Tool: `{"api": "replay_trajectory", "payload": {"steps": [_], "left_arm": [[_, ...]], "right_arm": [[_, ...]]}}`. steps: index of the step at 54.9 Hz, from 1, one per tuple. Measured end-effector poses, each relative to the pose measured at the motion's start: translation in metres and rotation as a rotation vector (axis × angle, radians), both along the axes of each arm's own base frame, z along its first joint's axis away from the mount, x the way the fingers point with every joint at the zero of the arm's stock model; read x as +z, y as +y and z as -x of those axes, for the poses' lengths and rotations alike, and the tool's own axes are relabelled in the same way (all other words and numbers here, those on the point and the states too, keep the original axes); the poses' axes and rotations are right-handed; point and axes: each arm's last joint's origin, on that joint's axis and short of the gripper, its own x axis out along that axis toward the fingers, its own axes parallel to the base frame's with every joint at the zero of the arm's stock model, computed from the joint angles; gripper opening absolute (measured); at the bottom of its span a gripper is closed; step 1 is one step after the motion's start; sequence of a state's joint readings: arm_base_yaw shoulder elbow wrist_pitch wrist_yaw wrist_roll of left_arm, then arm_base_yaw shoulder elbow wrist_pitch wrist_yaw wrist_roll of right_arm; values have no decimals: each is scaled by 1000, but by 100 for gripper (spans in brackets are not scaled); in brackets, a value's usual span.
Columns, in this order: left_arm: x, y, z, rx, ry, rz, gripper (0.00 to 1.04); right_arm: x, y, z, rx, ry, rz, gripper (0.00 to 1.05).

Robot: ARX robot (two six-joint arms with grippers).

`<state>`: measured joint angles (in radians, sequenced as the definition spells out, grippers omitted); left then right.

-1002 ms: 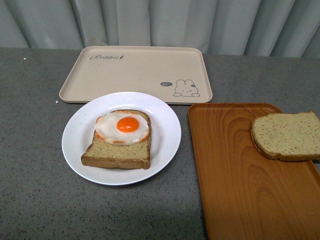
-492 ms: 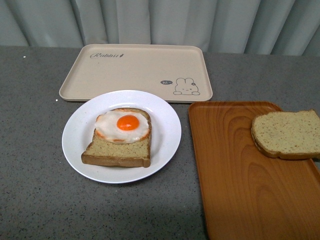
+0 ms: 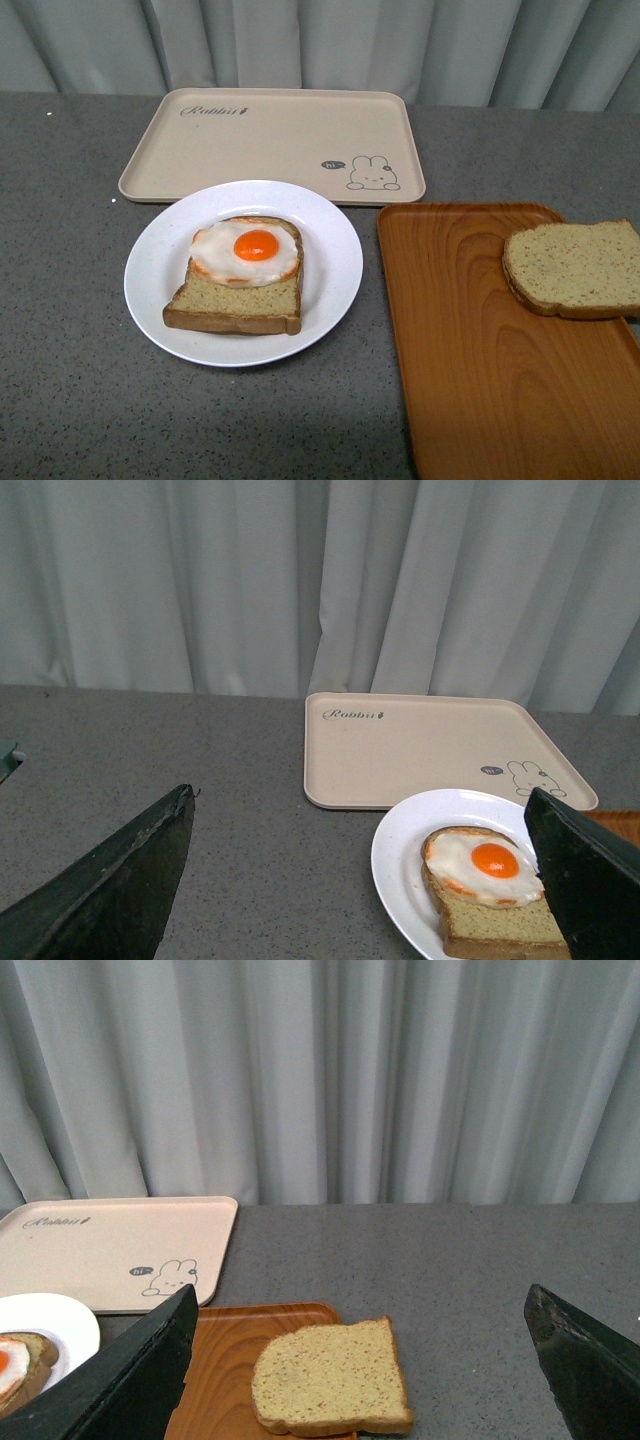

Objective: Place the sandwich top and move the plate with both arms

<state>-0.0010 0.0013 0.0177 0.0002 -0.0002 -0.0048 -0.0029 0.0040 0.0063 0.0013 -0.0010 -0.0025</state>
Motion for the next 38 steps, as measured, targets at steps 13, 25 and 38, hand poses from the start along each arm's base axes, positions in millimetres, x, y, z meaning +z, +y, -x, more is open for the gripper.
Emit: {"api": "replay_trajectory", "payload": {"steps": [13,25,38], "left_arm": [[0,0,0,0,0,0,98],[0,0,0,0,0,0,98],[0,0,0,0,0,0,98]], "right_arm": [[0,0,0,0,0,0,96],[0,0,0,0,0,0,96],[0,0,0,0,0,0,96]]}}
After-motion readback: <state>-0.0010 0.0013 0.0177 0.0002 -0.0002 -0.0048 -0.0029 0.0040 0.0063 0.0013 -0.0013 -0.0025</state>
